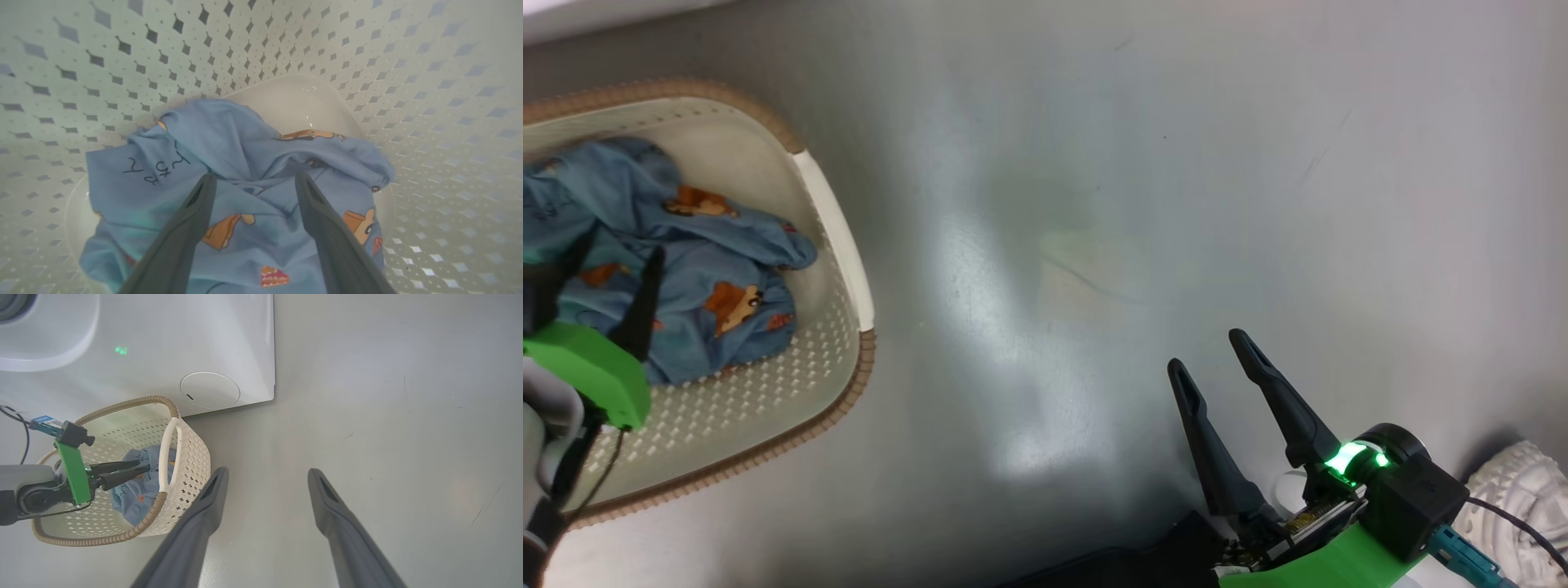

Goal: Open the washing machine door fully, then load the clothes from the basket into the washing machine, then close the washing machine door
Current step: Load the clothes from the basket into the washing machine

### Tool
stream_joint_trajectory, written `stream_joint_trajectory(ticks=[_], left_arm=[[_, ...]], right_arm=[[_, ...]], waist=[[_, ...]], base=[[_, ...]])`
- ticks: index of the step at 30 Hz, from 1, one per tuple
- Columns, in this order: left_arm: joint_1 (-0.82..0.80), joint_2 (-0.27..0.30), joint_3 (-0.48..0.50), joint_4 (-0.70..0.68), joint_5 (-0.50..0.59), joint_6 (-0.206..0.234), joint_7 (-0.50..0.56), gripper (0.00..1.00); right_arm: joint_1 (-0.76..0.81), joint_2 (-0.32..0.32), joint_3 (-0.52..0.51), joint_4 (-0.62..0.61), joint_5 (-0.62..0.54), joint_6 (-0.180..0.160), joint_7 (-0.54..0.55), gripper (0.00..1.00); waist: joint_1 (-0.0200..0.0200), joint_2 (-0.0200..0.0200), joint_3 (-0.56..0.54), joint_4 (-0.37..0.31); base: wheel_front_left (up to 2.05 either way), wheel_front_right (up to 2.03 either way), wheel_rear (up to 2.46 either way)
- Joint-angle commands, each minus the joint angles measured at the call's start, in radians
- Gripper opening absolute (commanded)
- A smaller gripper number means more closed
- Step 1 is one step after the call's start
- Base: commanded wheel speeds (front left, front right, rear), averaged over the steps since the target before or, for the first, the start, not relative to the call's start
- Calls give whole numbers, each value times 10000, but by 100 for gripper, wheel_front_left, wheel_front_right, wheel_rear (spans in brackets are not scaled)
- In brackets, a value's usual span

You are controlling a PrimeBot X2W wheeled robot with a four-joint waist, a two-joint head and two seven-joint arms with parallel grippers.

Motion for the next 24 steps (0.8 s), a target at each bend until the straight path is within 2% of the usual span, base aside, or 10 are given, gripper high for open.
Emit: stream_joint_trajectory(ticks=[1, 12, 18, 24], left_arm=[[50, 480, 202, 115, 8, -15, -63, 100], [-944, 454, -1163, 1891, -832, -15, 228, 100], [-1487, 336, -1684, 2570, -922, -15, 200, 100], [-1886, 218, -2409, 3172, -499, -15, 153, 100]], right_arm=[[471, -43, 263, -208, 156, 16, -48, 100], [676, -43, 365, -297, 367, 16, -48, 100], [767, -43, 411, -329, 387, 16, -48, 100], [973, -43, 392, -368, 474, 16, -48, 100]], waist=[[0, -1, 102, -92], [0, -1, 309, -264], [0, -1, 367, -272], [0, -1, 332, -381]], base=[[0, 0, 0], [0, 0, 0], [0, 0, 0], [0, 0, 0]])
